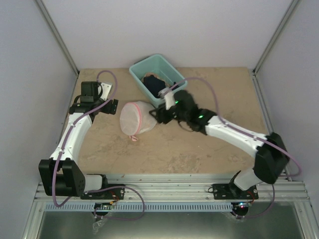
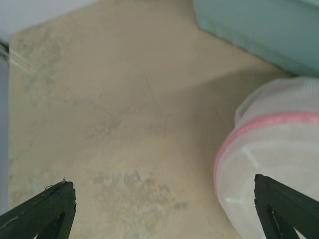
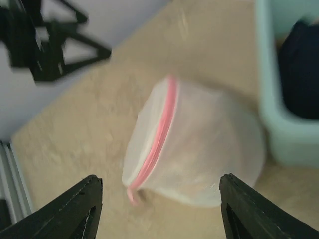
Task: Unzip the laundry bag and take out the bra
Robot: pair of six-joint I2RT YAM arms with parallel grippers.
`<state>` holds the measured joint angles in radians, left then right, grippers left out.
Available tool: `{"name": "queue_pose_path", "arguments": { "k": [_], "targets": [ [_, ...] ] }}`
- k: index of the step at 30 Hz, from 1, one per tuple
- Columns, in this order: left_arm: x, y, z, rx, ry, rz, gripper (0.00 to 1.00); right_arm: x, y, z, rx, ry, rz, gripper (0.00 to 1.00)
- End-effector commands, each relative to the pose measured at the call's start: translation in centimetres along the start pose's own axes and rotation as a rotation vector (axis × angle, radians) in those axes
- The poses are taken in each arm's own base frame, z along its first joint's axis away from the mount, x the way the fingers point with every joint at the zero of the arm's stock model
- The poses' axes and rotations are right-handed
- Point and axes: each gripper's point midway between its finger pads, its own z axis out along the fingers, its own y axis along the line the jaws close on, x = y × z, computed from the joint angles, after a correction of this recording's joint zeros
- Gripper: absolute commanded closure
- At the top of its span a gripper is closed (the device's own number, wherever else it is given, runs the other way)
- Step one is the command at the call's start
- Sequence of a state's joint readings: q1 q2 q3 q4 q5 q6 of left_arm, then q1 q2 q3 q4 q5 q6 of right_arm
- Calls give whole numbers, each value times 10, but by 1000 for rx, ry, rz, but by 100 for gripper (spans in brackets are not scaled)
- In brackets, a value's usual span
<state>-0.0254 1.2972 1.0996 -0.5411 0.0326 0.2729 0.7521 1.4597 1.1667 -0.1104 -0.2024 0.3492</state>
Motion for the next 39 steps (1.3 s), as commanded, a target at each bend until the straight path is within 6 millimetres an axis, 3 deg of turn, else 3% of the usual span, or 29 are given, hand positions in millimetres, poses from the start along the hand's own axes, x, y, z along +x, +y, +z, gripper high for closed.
{"name": "queue_pose_path", "arguments": {
  "k": [1, 2, 5, 11, 14, 16, 21, 26, 30, 32, 34, 39],
  "targets": [
    [19, 0, -4, -5, 64, -9, 1, 51, 20, 44, 63, 132, 34, 34],
    [20, -1, -3, -3, 65, -7, 1, 62, 26, 56, 38, 159, 50, 29],
    [22, -2, -1, 3, 72, -13, 1, 81, 35, 89, 13, 215, 89, 26],
    [23, -10, 0, 46, 72, -10, 1, 97, 37, 132, -14, 244, 156, 31],
    [25, -11, 1, 53, 79, -10, 1, 103, 36, 143, -15, 269, 170, 46],
    [24, -14, 0, 69, 79, -6, 1, 104, 36, 144, -16, 270, 180, 68],
    [21, -26, -5, 144, 67, 12, 1, 86, 47, 131, -77, 241, 196, 99],
    [-9, -33, -34, 212, 3, 71, 1, 56, 74, 99, -231, 240, 225, 100],
    [-53, -41, -87, 271, -150, 147, 1, 32, 85, 68, -297, 226, 234, 100],
    [-64, -49, -112, 316, -216, 185, 1, 21, 90, 54, -324, 217, 236, 100],
    [-64, -63, -131, 386, -244, 243, 1, 13, 97, 41, -355, 207, 231, 100],
    [-36, -89, -168, 470, -314, 460, 7, -7, 107, 7, -397, 155, 201, 99]
  ]
}}
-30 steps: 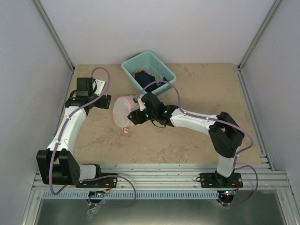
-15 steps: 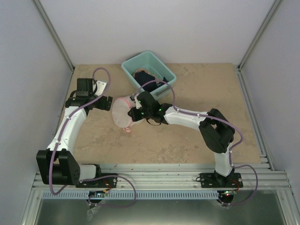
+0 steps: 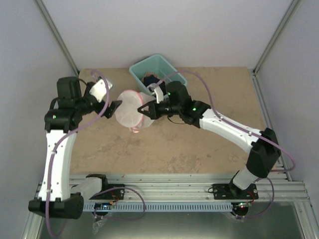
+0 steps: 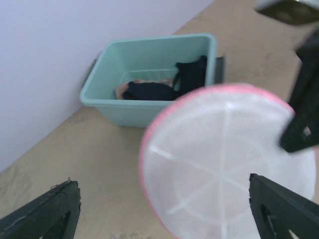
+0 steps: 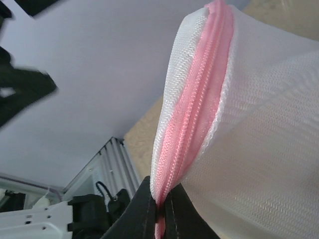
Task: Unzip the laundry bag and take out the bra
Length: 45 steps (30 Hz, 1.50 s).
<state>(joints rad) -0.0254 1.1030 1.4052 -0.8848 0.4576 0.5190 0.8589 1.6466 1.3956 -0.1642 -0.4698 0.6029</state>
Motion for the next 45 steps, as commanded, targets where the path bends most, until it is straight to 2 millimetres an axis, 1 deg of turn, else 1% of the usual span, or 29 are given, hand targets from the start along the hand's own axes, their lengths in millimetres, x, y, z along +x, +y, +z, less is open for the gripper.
{"name": "queue_pose_path", "arguments": {
  "k": [1, 3, 4, 5, 6, 8, 10, 12, 13, 15, 20, 22, 23, 25, 27, 29, 31, 34, 37, 38, 40, 41, 43, 44, 45],
  "targets": [
    [24, -51, -22, 154, -24, 239, 11, -2, 27, -27, -83, -5, -24, 100],
    [33, -55, -28, 90, -58, 365, 15, -4, 35, -37, -118, -15, -30, 99],
    [34, -56, -35, 40, -89, 419, 15, -5, 38, -42, -130, -20, -37, 99],
    [38, -58, -37, 9, -112, 478, 15, -6, 41, -46, -139, -24, -50, 100],
    [42, -63, -39, -7, -136, 557, 14, -5, 44, -49, -147, -23, -60, 100],
    [55, -80, -42, -8, -185, 750, 12, -5, 48, -54, -162, -21, -77, 100],
    [65, -94, -45, -27, -241, 888, 8, -3, 51, -56, -177, -13, -88, 100],
    [73, -98, -41, -63, -274, 949, 5, -1, 57, -57, -207, -2, -96, 100],
    [73, -96, -40, -94, -287, 979, 4, 1, 58, -57, -222, 7, -99, 100],
    [79, -95, -35, -122, -286, 1028, 3, 4, 60, -56, -245, 23, -102, 99],
    [93, -100, -25, -103, -291, 1070, 3, 5, 64, -52, -283, 35, -118, 100],
    [97, -97, -19, -113, -284, 1070, 8, 4, 67, -51, -304, 36, -125, 100],
    [96, -95, -18, -126, -286, 1062, 12, 4, 68, -50, -313, 39, -128, 100],
    [93, -94, -18, -128, -298, 1043, 21, 5, 67, -47, -322, 49, -132, 100],
    [93, -99, -19, -97, -306, 1035, 34, 7, 66, -43, -325, 61, -135, 99],
    [98, -105, -19, -60, -303, 1023, 49, 8, 65, -40, -333, 69, -140, 100],
    [105, -111, -18, -23, -294, 1001, 63, 8, 64, -37, -338, 76, -147, 100],
    [108, -118, -20, 18, -298, 970, 82, 7, 58, -31, -326, 80, -157, 100],
    [109, -123, -23, 61, -287, 903, 99, 4, 41, -26, -274, 70, -147, 99],
    [112, -124, -23, 84, -268, 854, 100, 3, 30, -23, -229, 65, -143, 96],
    [118, -123, -21, 122, -213, 719, 100, 1, 2, -17, -76, 59, -155, 85],
    [127, -123, -17, 154, -163, 625, 100, -3, -10, -16, 6, 57, -175, 76],
    [148, -122, -9, 201, -45, 478, 100, -2, -37, -19, 165, 66, -206, 65],
    [156, -120, -5, 215, 8, 409, 100, -1, -45, -23, 225, 70, -218, 61],
    [161, -117, -2, 219, 52, 350, 100, -1, -50, -26, 272, 64, -240, 59]
  ]
}}
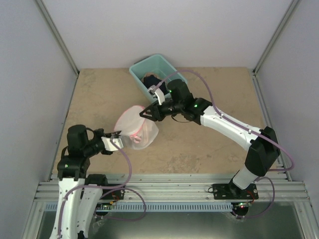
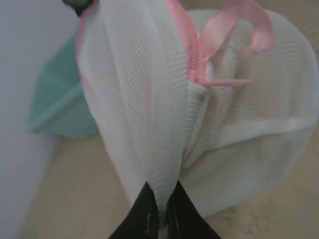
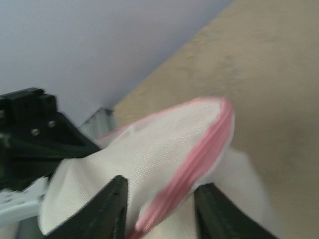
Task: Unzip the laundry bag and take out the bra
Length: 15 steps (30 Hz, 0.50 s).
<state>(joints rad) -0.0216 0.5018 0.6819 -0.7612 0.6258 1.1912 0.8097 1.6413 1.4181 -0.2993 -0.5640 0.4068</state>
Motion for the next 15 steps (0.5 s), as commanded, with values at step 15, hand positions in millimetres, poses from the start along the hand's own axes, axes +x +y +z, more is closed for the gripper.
{"name": "queue_pose_path", "arguments": {
  "k": [15],
  "targets": [
    [15, -13, 24, 140, 175, -598, 100, 46, 86, 30, -1, -26, -395, 74]
  ]
}}
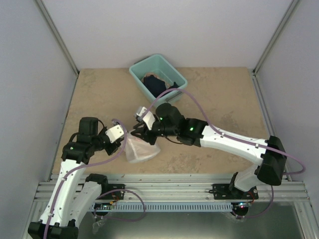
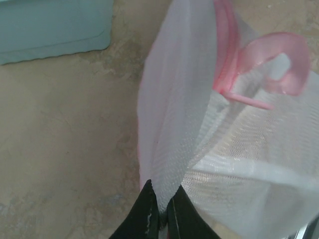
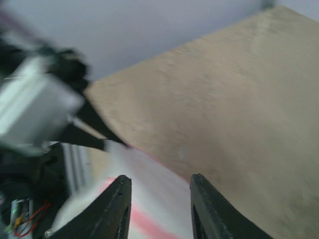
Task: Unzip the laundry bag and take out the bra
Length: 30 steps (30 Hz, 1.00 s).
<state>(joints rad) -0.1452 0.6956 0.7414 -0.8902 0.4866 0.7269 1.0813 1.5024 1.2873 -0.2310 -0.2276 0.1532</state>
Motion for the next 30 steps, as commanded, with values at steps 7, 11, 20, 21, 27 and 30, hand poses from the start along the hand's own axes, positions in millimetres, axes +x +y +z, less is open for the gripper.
{"name": "queue_pose_path", "arguments": {
  "k": [7, 11, 20, 21, 27, 30],
  "targets": [
    [-17, 8, -1, -23, -52, -72, 100, 29, -3, 23, 37, 24, 116, 85],
    [-14, 7, 1, -20, -41, -64, 100, 31, 9, 30, -37, 50, 122, 86],
    [-12, 6, 2, -15, -40, -58, 100, 45, 0, 43, 43, 118, 159, 85],
    [-12, 5, 3, -13, -40, -56, 100, 44, -2, 43, 54, 123, 161, 84],
    [-14, 5, 2, -11, -47, -51, 100, 35, -15, 47, 129, 114, 164, 84],
    [-14, 3, 1, -3, -47, -45, 100, 35, -19, 49, 151, 129, 149, 87]
  ]
}}
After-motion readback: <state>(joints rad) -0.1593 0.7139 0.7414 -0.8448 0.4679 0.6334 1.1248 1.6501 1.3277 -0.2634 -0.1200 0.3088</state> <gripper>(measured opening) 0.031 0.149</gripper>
